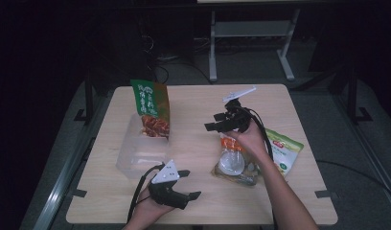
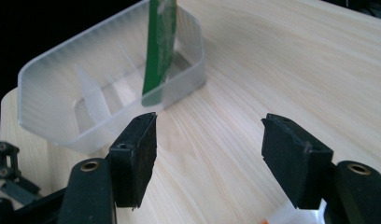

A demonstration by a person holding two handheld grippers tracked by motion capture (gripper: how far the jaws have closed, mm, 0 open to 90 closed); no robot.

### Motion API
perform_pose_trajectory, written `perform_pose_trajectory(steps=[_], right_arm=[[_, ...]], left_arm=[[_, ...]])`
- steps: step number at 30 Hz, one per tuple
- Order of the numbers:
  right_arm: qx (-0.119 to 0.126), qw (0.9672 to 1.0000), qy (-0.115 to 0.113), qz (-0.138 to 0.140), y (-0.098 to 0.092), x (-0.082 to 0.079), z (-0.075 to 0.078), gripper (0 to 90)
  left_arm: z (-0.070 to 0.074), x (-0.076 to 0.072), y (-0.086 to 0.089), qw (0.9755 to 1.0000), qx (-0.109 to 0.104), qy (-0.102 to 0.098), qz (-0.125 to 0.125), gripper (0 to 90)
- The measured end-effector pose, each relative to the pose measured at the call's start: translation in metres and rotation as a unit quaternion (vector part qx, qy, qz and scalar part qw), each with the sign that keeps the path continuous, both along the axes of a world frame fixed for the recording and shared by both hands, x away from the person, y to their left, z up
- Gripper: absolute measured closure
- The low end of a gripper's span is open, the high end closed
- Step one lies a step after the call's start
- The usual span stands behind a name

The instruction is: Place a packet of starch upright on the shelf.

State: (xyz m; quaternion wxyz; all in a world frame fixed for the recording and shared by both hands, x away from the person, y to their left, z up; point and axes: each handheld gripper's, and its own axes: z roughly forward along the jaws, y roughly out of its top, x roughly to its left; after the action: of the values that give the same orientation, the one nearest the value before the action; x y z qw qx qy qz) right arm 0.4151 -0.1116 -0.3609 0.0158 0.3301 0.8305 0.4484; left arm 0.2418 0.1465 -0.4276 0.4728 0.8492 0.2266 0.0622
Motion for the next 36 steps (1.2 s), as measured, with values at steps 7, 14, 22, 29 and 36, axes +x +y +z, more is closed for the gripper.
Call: perform_pose_trajectory(steps=[7, 14, 22, 29, 36], right_arm=[[-0.008, 0.9998, 0.010, -0.018, -0.027, -0.013, -0.009, 33.7], [0.010, 0.9993, 0.008, -0.037, -0.051, -0.031, -0.016, 33.6], [-0.011, 0.9988, 0.012, -0.046, -0.065, -0.046, -0.022, 32.4], [-0.020, 0.9977, 0.011, -0.063, -0.083, -0.063, -0.027, 32.3], [-0.027, 0.9964, 0.007, -0.080, -0.095, -0.072, -0.030, 33.0]], left_arm=[[-0.001, -0.001, -0.003, 1.0000, 0.003, 0.003, -0.003, 21.3], [-0.002, 0.000, -0.006, 0.9999, 0.005, 0.001, -0.011, 21.2], [-0.001, 0.002, -0.011, 0.9999, 0.000, 0.007, -0.013, 21.1], [0.002, 0.009, -0.026, 0.9998, 0.002, 0.006, -0.020, 21.2], [0.002, 0.021, -0.045, 0.9997, 0.005, 0.006, -0.021, 21.8]])
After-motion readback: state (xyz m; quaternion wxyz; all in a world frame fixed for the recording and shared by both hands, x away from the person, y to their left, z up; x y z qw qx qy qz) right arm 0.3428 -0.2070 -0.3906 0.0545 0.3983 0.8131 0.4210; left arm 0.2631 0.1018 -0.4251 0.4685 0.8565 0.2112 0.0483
